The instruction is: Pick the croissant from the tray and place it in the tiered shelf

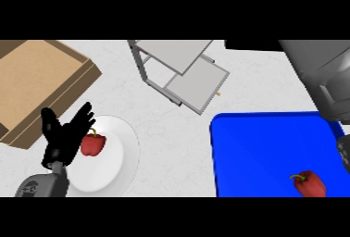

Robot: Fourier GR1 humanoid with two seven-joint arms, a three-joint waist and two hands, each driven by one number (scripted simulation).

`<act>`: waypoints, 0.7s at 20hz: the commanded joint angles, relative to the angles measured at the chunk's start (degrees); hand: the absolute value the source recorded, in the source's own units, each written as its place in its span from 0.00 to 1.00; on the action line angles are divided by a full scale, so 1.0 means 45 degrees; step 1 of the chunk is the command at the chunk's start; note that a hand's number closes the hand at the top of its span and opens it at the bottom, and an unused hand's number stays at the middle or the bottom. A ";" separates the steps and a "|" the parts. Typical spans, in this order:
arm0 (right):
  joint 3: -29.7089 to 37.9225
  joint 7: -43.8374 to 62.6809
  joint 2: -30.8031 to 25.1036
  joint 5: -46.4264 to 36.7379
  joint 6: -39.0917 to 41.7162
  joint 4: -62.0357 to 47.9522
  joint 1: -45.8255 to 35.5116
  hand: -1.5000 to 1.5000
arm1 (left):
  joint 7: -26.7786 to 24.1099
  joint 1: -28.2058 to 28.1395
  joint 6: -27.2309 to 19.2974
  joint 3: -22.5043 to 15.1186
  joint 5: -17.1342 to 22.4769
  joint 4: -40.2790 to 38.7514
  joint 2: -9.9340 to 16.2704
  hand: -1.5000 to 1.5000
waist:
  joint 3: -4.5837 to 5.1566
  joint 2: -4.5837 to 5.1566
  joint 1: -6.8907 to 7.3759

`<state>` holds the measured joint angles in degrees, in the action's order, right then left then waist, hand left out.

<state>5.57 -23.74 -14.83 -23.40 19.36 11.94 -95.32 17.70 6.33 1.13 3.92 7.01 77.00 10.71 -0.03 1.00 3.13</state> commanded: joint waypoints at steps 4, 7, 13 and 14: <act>0.1949 0.1110 -0.0185 0.1871 0.0901 -0.0756 -0.0238 0.00 | -0.0127 -0.0489 -0.0143 -0.0265 -0.0294 0.0183 -0.0222 0.50 | 0.0016 -0.0007 -0.0002; 0.2598 0.1880 -0.0366 0.2511 0.1355 -0.1122 -0.0453 0.00 | 0.0138 0.0022 -0.0373 -0.0386 -0.0391 -0.0037 -0.0480 0.50 | 0.0021 0.0043 -0.0011; 0.4070 0.3305 -0.1445 0.3909 0.0858 -0.1366 -0.0710 0.00 | 0.0293 -0.0251 -0.0122 -0.0429 -0.0369 0.0439 -0.0274 0.50 | 0.0016 0.0082 0.0159; 0.4214 0.3580 -0.1088 0.4023 -0.0255 -0.1280 -0.1025 0.00 | 0.0048 0.0262 -0.0123 -0.0213 -0.0286 0.0032 -0.0257 0.50 | 0.0031 0.0106 0.0118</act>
<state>21.50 -10.71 -18.81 -8.06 23.00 6.30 -98.93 17.27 6.36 0.65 3.21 5.81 77.67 9.87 -0.07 1.24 3.51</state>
